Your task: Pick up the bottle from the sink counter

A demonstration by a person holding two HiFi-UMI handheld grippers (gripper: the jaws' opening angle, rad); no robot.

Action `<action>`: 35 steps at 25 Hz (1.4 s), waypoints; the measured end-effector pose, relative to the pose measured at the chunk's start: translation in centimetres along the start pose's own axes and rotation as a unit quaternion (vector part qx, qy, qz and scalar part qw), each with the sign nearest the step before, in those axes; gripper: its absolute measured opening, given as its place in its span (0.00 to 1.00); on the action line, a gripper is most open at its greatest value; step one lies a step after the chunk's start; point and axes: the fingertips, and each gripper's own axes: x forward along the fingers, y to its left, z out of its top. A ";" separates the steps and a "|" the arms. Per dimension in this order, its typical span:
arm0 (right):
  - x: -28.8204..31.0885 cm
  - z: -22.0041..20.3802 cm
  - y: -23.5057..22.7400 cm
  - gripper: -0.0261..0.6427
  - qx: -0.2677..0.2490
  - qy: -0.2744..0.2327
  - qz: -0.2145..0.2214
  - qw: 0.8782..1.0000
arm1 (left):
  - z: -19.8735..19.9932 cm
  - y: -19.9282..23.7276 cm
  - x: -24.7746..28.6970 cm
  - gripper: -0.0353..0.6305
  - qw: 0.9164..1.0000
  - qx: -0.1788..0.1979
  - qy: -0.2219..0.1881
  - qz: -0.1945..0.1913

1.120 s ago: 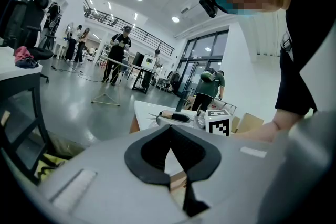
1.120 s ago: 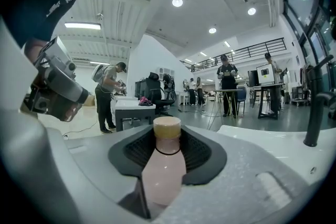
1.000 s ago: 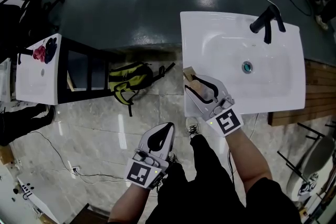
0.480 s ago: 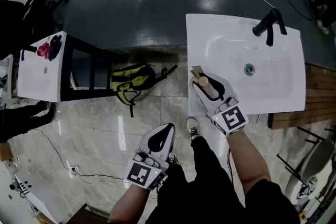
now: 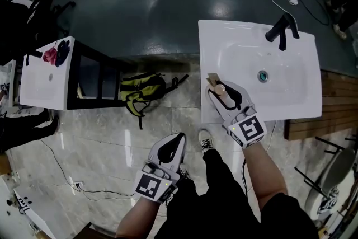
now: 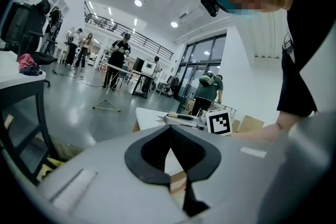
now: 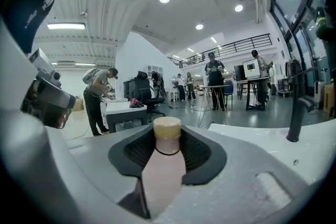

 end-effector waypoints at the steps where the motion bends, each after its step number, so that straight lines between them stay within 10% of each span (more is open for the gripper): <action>1: -0.2 0.3 0.3 0.25 -0.001 0.000 0.000 1.000 | 0.2 -0.1 -0.2 0.06 1.000 0.001 -0.002 -0.001; 35: -13.6 7.8 15.5 0.25 -0.001 -0.006 -0.057 0.998 | 1.5 -6.4 -15.2 0.06 0.997 0.043 -0.014 -0.059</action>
